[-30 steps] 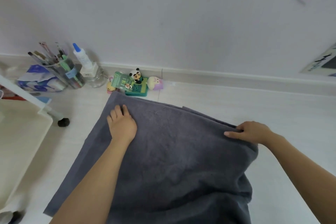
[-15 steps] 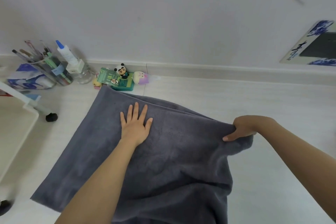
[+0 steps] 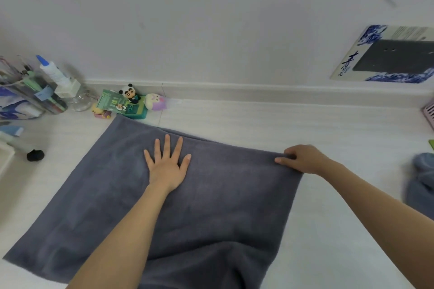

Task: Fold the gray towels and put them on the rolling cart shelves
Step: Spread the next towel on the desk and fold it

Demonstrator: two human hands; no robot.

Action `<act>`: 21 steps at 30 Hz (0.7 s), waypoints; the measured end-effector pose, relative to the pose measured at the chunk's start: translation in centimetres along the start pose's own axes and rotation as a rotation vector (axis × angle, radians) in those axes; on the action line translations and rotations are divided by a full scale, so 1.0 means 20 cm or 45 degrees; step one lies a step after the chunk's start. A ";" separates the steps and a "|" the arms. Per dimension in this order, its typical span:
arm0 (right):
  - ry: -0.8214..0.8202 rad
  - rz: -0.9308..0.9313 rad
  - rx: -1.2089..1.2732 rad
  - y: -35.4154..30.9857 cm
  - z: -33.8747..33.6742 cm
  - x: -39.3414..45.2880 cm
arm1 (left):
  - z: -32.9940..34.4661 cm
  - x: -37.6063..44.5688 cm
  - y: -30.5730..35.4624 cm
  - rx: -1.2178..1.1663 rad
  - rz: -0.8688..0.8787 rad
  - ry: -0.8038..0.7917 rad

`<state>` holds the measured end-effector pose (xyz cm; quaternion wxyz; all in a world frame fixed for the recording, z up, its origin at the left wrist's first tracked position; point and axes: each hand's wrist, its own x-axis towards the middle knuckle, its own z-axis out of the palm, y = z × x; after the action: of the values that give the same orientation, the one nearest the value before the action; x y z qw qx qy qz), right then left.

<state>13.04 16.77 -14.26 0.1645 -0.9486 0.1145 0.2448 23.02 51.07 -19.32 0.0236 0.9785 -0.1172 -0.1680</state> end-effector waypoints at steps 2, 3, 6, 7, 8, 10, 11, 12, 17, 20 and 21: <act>0.268 0.039 -0.336 0.00 0.02 0.03 | -0.01 0.02 0.03 -0.040 -0.049 -0.077; 0.350 0.062 -0.408 -0.01 0.04 0.05 | -0.02 0.02 0.06 -0.076 -0.070 -0.103; 0.547 0.090 -0.175 -0.03 0.13 0.06 | -0.03 -0.02 0.15 -0.168 -0.046 0.003; 0.654 0.043 -0.125 -0.06 0.17 0.04 | -0.02 -0.05 0.18 -0.165 0.010 0.086; 0.755 -0.019 -0.133 -0.09 0.21 0.01 | 0.00 -0.09 0.21 -0.153 0.076 0.151; 0.807 -0.171 -0.156 -0.15 0.33 -0.06 | 0.03 -0.16 0.27 -0.109 0.177 0.163; 0.734 -0.240 -0.175 -0.16 0.39 -0.10 | 0.06 -0.18 0.30 -0.069 0.199 0.140; 0.661 -0.278 -0.204 -0.15 0.45 -0.14 | 0.09 -0.20 0.31 -0.025 0.207 0.120; 0.448 -0.168 -0.289 0.01 0.47 -0.13 | 0.13 -0.18 0.35 0.043 0.175 0.078; 0.434 -0.128 -0.317 0.06 0.38 -0.06 | 0.08 -0.19 0.44 -0.057 0.204 0.044; 0.454 -0.105 -0.323 0.05 0.36 -0.05 | 0.07 -0.22 0.47 -0.074 0.247 0.055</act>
<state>8.81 18.59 -19.89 0.0309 -0.9939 0.0713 0.0788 16.36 43.06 -18.44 0.0705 0.9649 -0.2060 -0.1470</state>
